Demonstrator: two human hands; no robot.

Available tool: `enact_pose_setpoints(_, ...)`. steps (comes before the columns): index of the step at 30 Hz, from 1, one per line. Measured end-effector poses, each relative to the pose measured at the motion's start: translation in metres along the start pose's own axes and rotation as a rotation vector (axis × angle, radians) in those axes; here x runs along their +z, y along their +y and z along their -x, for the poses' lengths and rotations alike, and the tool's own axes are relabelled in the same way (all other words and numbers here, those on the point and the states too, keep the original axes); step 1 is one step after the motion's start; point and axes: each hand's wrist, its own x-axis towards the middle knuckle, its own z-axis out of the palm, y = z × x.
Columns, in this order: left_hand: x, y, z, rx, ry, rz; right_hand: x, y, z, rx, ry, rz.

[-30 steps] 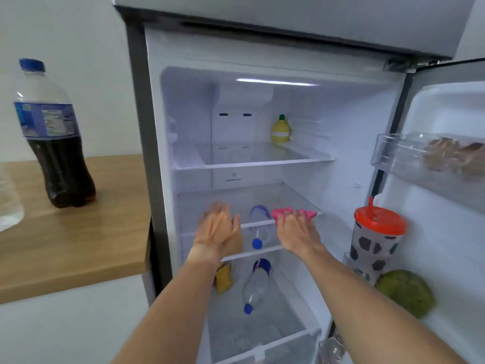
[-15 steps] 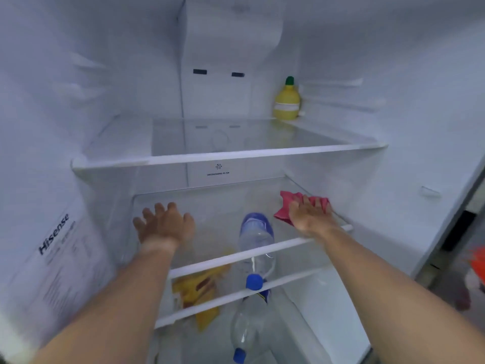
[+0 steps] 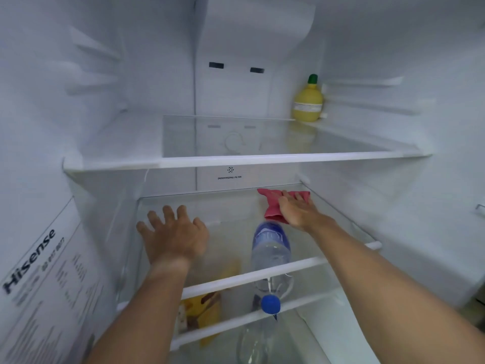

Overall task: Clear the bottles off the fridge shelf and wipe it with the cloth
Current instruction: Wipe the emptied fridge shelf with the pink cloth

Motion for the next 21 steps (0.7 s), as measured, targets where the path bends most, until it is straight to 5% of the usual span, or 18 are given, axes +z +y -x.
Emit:
enact_pose_setpoints(13, -0.002, -0.001, 0.000, -0.006, -0.053, -0.010, 0.025, -0.066, 0.052, -0.259, -0.090, 0.193)
enact_pose_setpoints(21, -0.004, -0.002, 0.002, -0.011, -0.069, 0.002, 0.014, -0.031, 0.118, -0.385, -0.054, 0.233)
